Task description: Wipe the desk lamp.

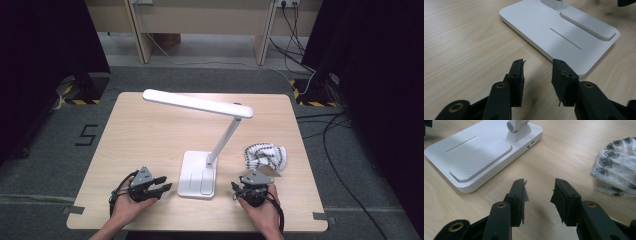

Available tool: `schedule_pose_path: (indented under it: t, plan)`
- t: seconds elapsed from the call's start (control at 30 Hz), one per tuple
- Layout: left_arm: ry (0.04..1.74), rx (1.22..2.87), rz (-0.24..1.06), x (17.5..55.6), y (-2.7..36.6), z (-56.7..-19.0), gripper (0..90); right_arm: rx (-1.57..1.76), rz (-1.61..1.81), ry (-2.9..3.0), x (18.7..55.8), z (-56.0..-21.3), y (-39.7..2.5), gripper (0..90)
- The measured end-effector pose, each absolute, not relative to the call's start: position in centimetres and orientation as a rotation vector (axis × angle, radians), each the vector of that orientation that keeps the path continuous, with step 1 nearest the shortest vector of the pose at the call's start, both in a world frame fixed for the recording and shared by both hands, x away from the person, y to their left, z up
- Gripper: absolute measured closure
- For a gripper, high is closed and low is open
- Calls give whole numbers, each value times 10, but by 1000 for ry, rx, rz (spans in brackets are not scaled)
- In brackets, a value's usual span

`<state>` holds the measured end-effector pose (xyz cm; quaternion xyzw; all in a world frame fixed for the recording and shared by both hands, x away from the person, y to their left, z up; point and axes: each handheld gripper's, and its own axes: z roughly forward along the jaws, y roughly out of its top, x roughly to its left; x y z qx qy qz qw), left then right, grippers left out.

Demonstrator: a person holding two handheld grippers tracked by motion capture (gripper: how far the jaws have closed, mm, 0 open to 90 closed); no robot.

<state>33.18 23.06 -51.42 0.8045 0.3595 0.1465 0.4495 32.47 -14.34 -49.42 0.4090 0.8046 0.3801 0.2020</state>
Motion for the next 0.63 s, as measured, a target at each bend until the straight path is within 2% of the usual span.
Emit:
schedule_pose_path:
  t: [0.3, 0.63]
  plan:
    - [897, 1934, 384, 325, 232, -511, 453, 1152, 1106, 2226, 319, -499, -143, 553]
    - [935, 1865, 381, 326, 237, -508, 352, 1151, 1141, 2183, 316, -498, -148, 534]
